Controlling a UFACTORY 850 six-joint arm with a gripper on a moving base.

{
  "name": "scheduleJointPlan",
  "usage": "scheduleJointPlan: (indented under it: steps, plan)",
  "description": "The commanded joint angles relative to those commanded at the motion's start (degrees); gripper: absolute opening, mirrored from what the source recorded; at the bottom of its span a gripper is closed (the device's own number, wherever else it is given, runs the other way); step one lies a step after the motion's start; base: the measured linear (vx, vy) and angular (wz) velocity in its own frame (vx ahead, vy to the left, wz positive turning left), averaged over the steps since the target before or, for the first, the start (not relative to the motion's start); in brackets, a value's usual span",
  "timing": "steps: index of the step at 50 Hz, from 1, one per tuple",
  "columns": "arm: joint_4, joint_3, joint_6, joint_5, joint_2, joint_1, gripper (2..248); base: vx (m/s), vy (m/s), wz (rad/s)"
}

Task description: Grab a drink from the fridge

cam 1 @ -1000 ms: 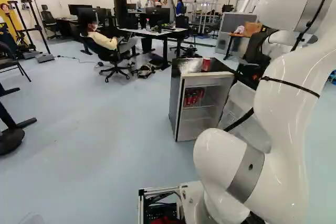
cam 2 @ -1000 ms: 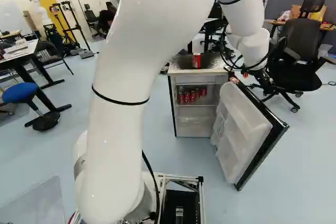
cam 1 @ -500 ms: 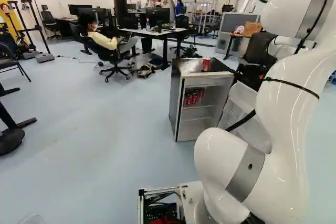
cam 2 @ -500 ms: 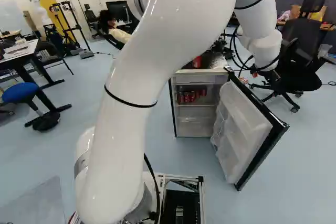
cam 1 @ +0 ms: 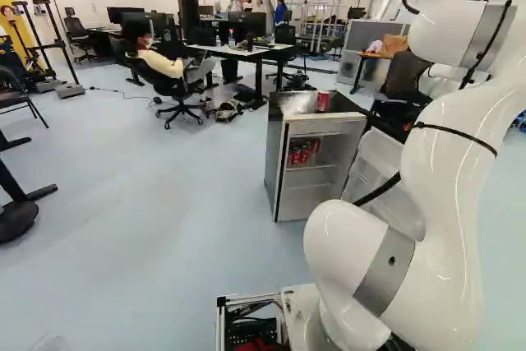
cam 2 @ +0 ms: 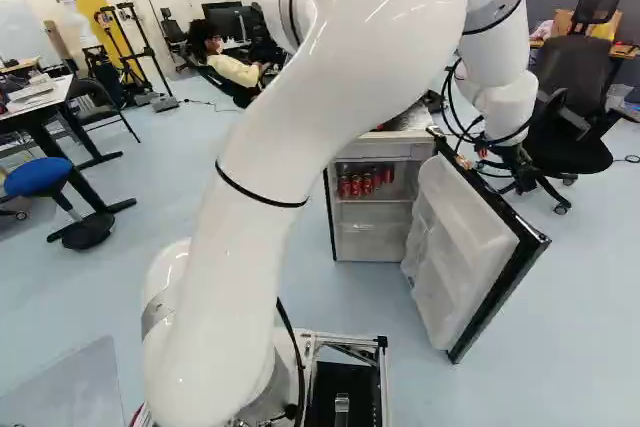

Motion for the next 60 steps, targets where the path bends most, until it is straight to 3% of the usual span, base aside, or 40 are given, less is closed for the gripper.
scheduleJointPlan:
  steps: [20,60]
  plan:
    - [0.0,0.43,0.0,-2.72,0.3,-0.14,247,0.0,0.0,0.0]
    - [0.0,5.5,0.0,-8.3,3.85,-1.2,247,0.0,0.0,0.0]
